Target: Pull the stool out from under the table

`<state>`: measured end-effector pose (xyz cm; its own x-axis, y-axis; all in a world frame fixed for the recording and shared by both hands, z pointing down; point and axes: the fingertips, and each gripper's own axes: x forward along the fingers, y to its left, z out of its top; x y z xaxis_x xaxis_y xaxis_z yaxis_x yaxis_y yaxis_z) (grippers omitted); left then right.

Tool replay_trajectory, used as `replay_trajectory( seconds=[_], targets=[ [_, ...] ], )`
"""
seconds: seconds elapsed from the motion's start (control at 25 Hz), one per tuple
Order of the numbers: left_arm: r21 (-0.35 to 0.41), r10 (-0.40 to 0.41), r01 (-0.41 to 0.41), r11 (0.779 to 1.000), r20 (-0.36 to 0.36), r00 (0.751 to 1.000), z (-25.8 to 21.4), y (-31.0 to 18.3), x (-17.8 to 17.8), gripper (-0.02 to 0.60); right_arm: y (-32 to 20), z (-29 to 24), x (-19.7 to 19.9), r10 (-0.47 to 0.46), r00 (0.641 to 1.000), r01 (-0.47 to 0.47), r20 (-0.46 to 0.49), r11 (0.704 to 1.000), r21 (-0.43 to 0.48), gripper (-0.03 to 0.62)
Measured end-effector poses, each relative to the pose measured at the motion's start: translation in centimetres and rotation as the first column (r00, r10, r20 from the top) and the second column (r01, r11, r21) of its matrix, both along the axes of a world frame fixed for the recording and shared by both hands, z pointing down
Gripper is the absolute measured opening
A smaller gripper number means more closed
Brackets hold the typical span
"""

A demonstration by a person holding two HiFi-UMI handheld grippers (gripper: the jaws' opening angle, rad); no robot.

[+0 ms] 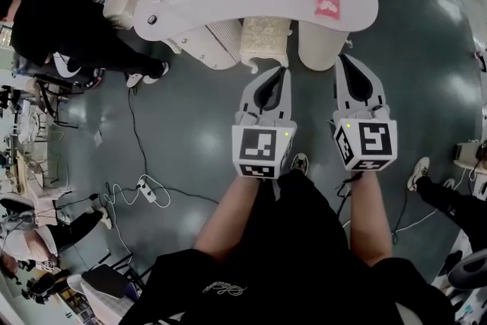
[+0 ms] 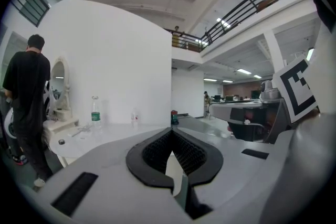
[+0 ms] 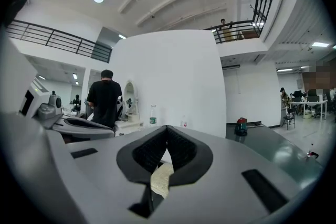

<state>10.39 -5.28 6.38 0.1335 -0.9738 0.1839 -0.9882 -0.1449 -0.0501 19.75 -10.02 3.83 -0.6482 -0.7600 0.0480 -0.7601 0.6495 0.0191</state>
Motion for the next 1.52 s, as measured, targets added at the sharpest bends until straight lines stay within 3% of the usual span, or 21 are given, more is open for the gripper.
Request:
replay_trajectory(
  seconds=[0.28,0.52,0.96,1.12,1.28,1.52],
  targets=[
    [-0.009,-0.071,0.071,0.997,0.002,0.997,0.3,0.1,-6.4,0.006,-0.7,0.1,-6.2,-0.055,0.998,0.055,-0.014,0.998,0.002,0.006],
    [-0.032,-0.082,0.083,0.996,0.028,0.996,1.5,1.4,-14.2,0.006,0.0,1.8,-12.6,-0.045,0.996,0.044,-0.073,0.999,-0.017,0.006],
    [-0.044,0.043,-0.04,0.998,0.068,0.997,1.5,4.2,-27.6,0.006,3.1,0.7,-23.1,0.095,0.985,-0.091,-0.141,0.995,0.034,0.006],
    [-0.08,0.092,-0.088,0.993,0.045,0.995,2.9,4.5,-29.4,0.006,4.3,1.3,-24.5,0.131,0.978,-0.13,-0.163,0.991,0.017,0.006],
    [-0.096,0.124,-0.122,0.988,0.014,0.992,3.8,3.5,-29.0,0.006,3.9,2.2,-24.2,0.16,0.971,-0.164,-0.18,0.986,-0.012,0.006],
    [-0.116,0.142,-0.134,0.984,0.07,0.987,6.1,-0.7,-29.6,0.006,-0.8,5.8,-24.4,0.145,0.966,-0.157,-0.216,0.987,-0.039,0.006]
  ],
)
